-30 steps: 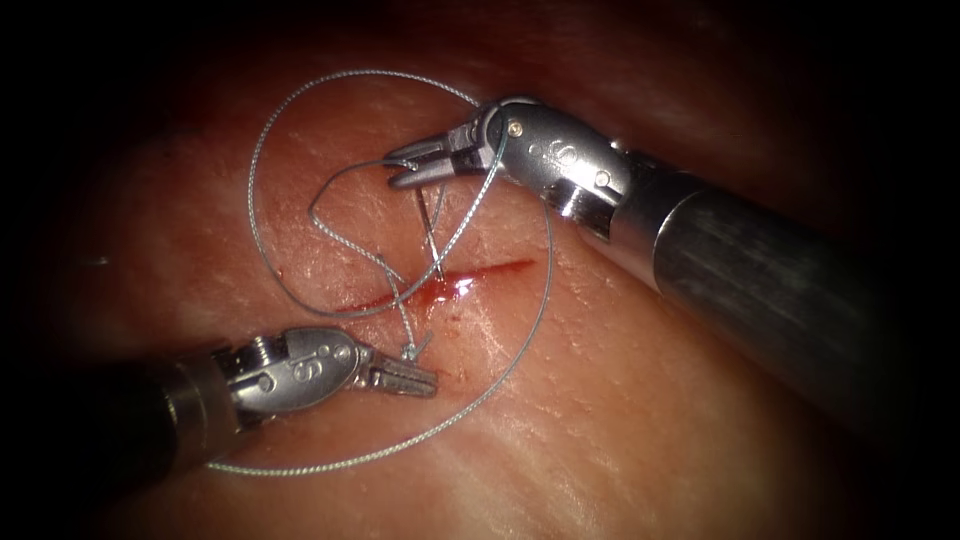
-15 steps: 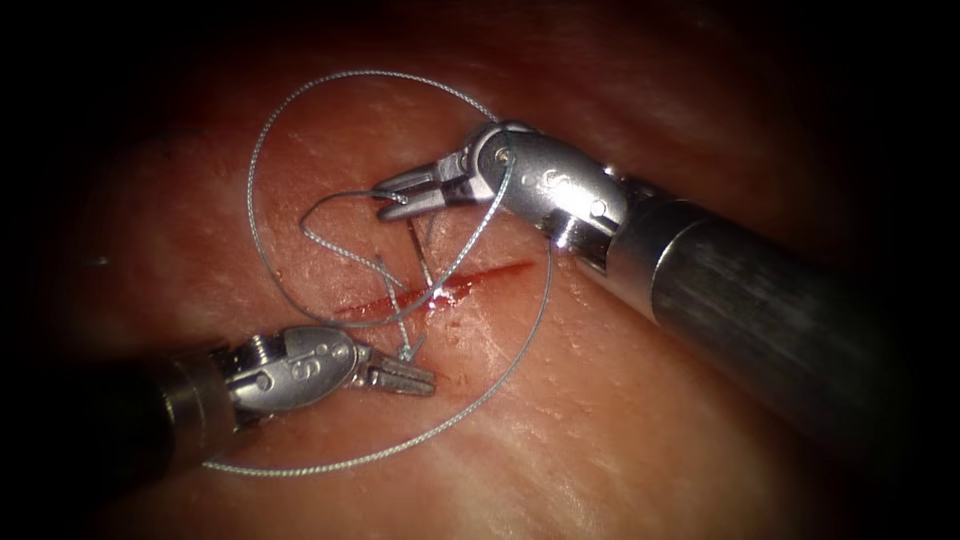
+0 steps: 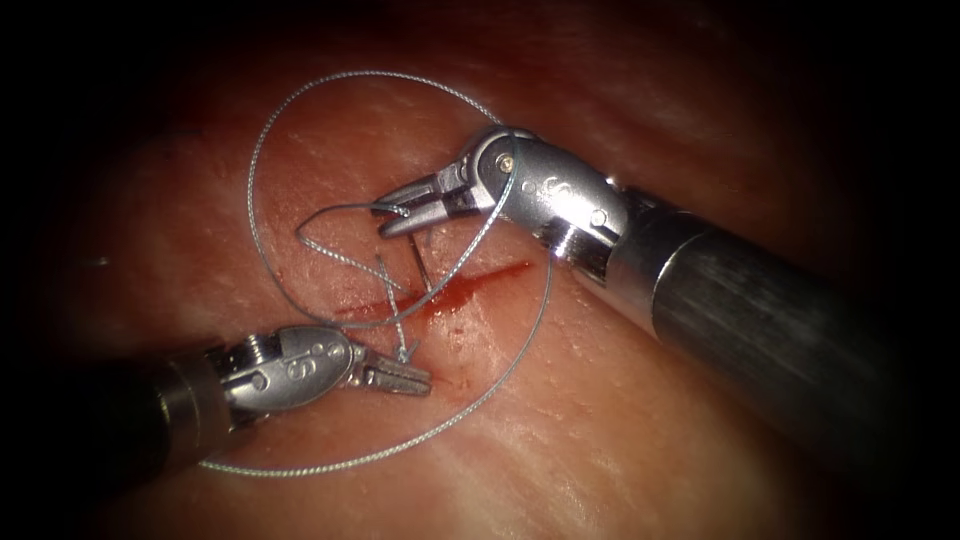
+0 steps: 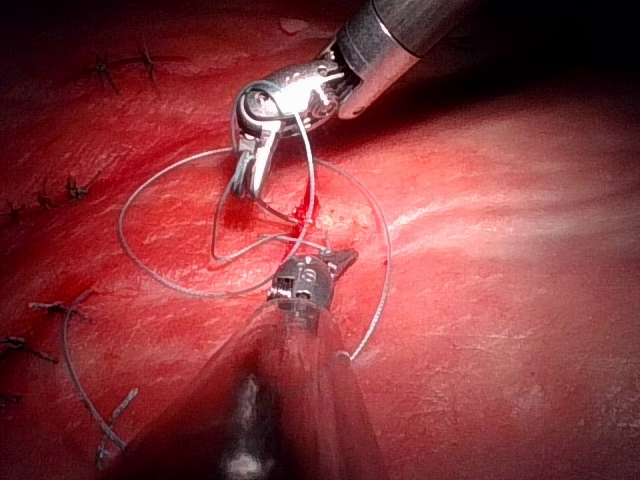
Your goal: Wound Closure
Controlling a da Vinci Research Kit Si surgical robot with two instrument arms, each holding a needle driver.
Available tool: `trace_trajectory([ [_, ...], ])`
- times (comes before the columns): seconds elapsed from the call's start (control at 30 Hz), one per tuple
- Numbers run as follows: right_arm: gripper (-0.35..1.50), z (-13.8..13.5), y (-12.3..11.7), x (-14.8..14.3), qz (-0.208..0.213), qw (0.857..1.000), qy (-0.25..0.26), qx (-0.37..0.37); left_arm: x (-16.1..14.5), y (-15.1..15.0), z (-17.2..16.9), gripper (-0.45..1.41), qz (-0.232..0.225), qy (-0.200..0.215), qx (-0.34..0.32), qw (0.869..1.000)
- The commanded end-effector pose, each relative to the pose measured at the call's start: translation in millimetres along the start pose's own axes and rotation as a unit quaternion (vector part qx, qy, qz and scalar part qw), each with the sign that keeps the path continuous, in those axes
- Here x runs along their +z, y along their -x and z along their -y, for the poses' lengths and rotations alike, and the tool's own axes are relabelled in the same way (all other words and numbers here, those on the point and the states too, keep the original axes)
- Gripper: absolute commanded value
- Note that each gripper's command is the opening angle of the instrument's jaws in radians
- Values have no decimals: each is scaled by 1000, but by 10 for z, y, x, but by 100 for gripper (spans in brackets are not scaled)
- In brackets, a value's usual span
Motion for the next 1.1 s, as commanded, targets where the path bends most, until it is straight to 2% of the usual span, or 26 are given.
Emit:
trace_trajectory([
  [0.03,-35,-9,-1,4,-1,1000,0,10,7,2,3,-38,0,0,1,1000],
  [0.3,-35,-13,2,3,-2,996,-1,89,6,3,3,-38,0,1,1,1000],
  [0.5,-35,-10,9,5,-9,986,-4,168,6,3,3,-38,0,1,1,1000],
  [0.67,-35,6,21,10,-20,962,-8,273,5,3,2,-40,0,1,1,1000],
  [0.73,-35,6,21,9,-23,959,-8,284,5,3,2,-40,0,1,1,1000],
  [0.9,-35,15,20,5,-30,934,-27,354,6,2,3,-40,0,1,1,1000],
  [0.93,-35,15,20,5,-30,934,-27,354,6,2,3,-40,0,1,1,1000],
  [1.03,-35,26,17,8,-44,922,-43,382,7,2,3,-40,0,0,0,1000],
  [1.1,-35,29,17,9,-48,920,-47,385,7,1,3,-40,0,0,0,1000],
])
